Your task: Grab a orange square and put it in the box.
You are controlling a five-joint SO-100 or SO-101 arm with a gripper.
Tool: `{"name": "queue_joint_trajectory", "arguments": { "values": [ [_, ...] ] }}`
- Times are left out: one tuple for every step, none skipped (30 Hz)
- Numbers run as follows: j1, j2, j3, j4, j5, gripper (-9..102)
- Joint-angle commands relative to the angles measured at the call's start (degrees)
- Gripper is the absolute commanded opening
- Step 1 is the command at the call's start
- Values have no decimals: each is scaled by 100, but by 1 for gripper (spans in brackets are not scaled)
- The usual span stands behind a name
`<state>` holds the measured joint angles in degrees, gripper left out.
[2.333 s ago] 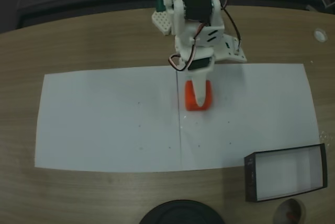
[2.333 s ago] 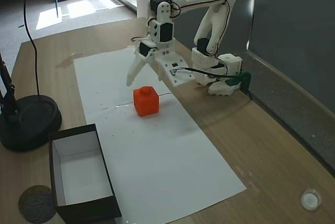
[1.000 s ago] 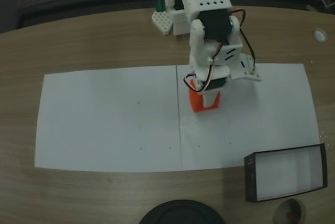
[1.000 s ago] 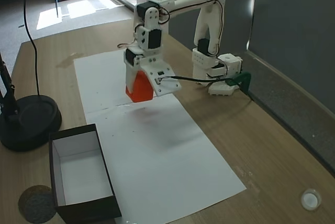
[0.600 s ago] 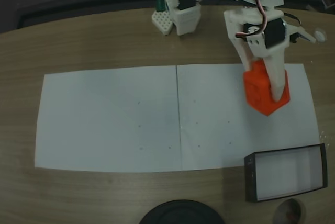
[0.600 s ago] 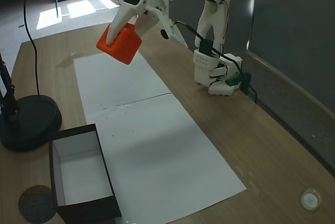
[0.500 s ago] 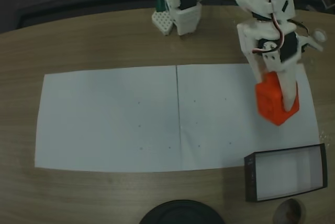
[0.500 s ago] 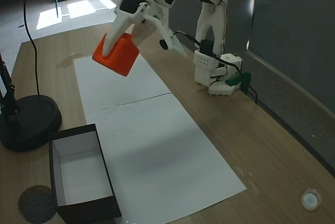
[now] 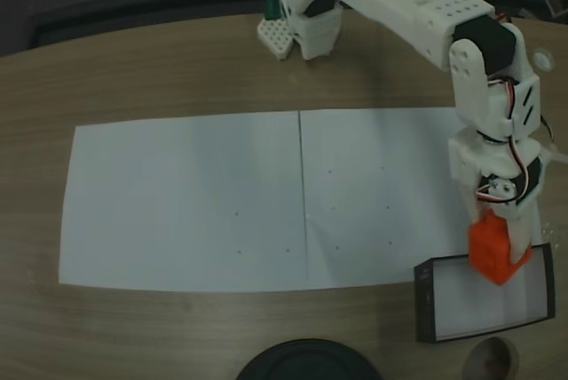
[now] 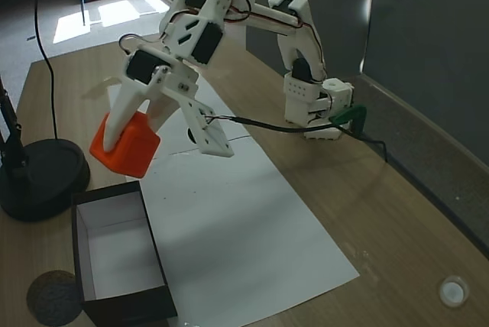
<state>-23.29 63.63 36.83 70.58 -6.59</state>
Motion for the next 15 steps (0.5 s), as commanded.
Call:
{"name": "queue_joint_trajectory", "arguments": {
  "values": [
    [0, -158, -1125, -141, -18, 2],
    [-9, -343, -1336, -141, -18, 2],
    [-18, -527, -1556, -141, -18, 2],
    [-18, -721, -1758, -141, 0, 2],
    [-35, -905, -1960, -149, 9, 2],
    [-53, -1090, -2136, -149, 9, 2],
    [-62, -1257, -2303, -158, 9, 2],
    [-70, -1424, -2461, -167, 0, 2],
    [-70, -1573, -2628, -167, 9, 2],
    [-70, -1705, -2769, -167, 9, 2],
    [-70, -1828, -2892, -167, 18, 2],
    [-62, -1934, -2988, -185, 18, 2],
    [-62, -2013, -3041, -246, 18, 2],
    [-62, -2092, -3094, -299, 26, 2],
    [-62, -2145, -3111, -352, 26, 2]
  ]
}}
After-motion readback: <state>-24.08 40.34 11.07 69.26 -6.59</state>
